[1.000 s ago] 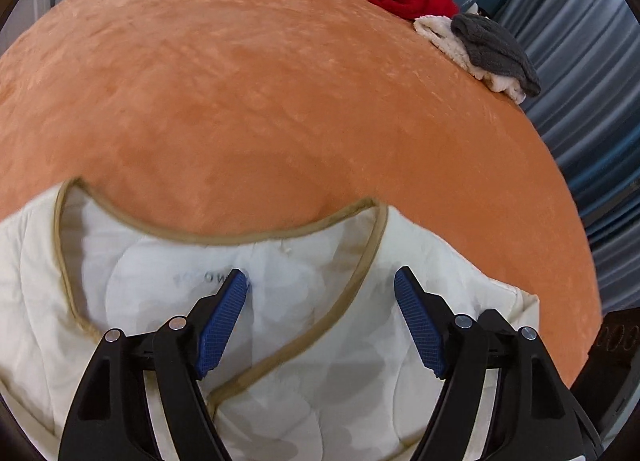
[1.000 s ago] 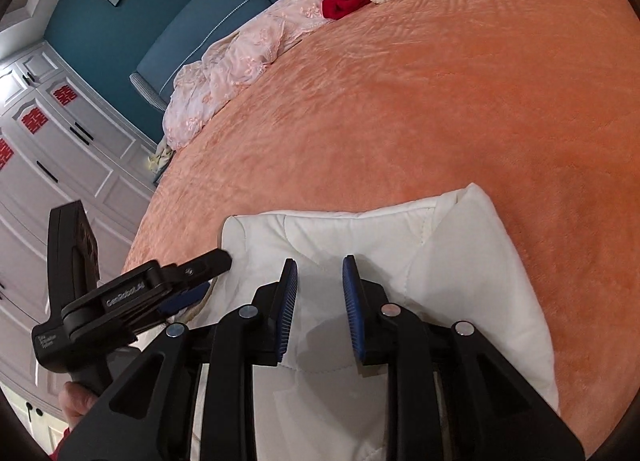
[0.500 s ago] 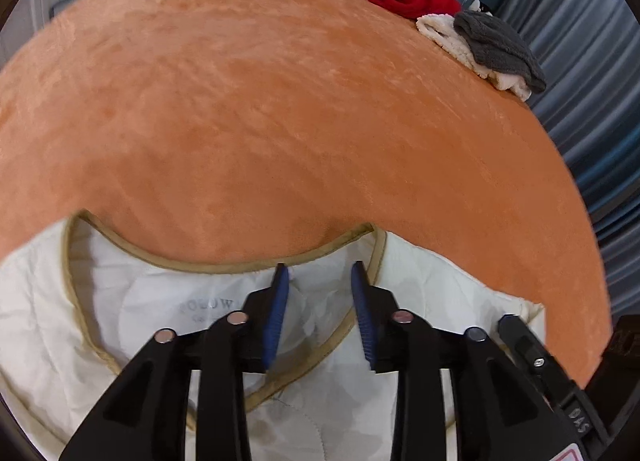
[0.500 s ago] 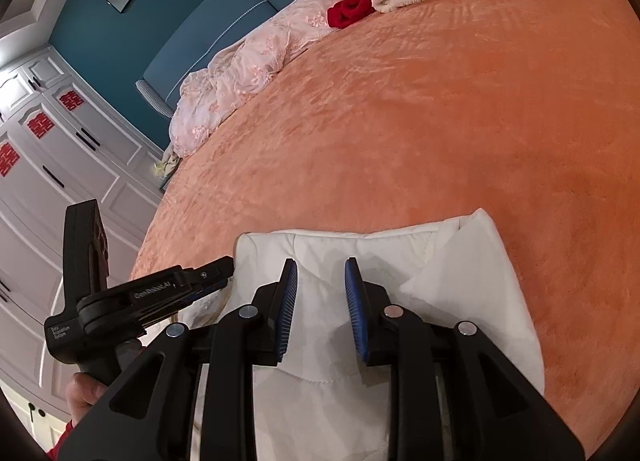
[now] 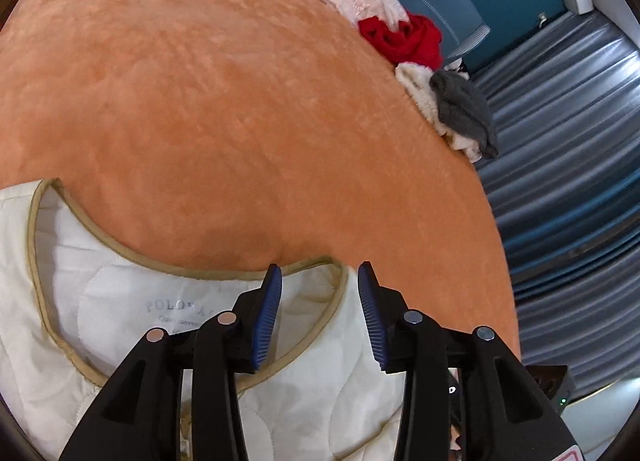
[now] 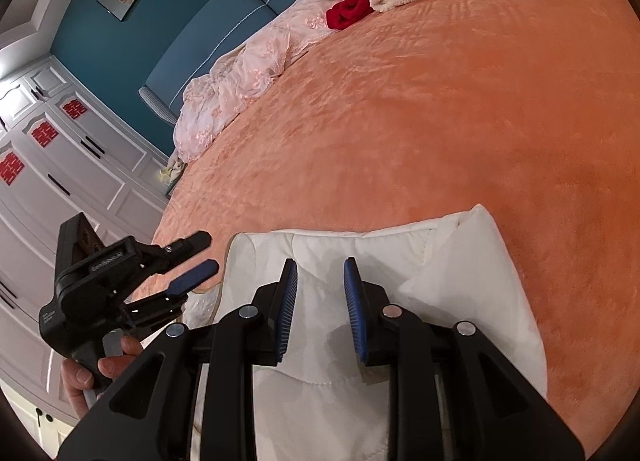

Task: Fold large clothes
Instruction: 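Grasp the collar with the left tool while the right tool grasps the collar beside it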

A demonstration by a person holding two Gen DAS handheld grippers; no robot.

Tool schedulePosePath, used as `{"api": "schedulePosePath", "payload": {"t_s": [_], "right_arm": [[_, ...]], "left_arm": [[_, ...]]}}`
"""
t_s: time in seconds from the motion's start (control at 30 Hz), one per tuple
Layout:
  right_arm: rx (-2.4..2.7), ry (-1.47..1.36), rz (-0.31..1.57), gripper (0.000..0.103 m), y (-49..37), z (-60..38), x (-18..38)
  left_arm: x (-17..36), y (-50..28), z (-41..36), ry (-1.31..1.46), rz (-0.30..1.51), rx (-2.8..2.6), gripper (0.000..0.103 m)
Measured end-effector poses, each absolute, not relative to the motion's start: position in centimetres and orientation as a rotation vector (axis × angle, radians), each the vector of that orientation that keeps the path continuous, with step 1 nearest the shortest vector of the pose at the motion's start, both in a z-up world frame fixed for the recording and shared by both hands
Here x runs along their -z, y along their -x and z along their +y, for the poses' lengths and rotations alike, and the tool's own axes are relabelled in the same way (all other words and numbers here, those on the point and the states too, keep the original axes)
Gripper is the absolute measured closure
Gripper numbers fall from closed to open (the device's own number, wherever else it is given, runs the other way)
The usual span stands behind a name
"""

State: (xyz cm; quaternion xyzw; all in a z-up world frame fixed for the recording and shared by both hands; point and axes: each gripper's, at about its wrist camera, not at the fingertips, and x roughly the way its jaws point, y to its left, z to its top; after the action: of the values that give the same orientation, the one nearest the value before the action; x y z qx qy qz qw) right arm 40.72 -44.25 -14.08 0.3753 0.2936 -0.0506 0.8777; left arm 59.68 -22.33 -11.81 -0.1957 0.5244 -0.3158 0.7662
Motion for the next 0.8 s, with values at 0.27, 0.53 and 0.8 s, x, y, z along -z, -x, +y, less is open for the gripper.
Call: {"api": "schedulePosePath", "payload": {"t_s": [0.27,0.53,0.8], "right_arm": [[0.111,-0.771,0.633,0.078,-40.9,-44.1,13.8],[0.199,-0.606,0.737,0.103,-42.6,-43.1,12.6],[0.213,-0.647,0.809,0.103,-43.1,-44.0,15.6]], "left_arm": [[12.1,-58.5,-25.7,0.295,1.188,0.786,0.078],[10.2,-56.8,-26.3,0.068,1.051,0.73,0.103],[14.0,-56.7,-26.5,0.006,1.069,0.656,0.097]]}}
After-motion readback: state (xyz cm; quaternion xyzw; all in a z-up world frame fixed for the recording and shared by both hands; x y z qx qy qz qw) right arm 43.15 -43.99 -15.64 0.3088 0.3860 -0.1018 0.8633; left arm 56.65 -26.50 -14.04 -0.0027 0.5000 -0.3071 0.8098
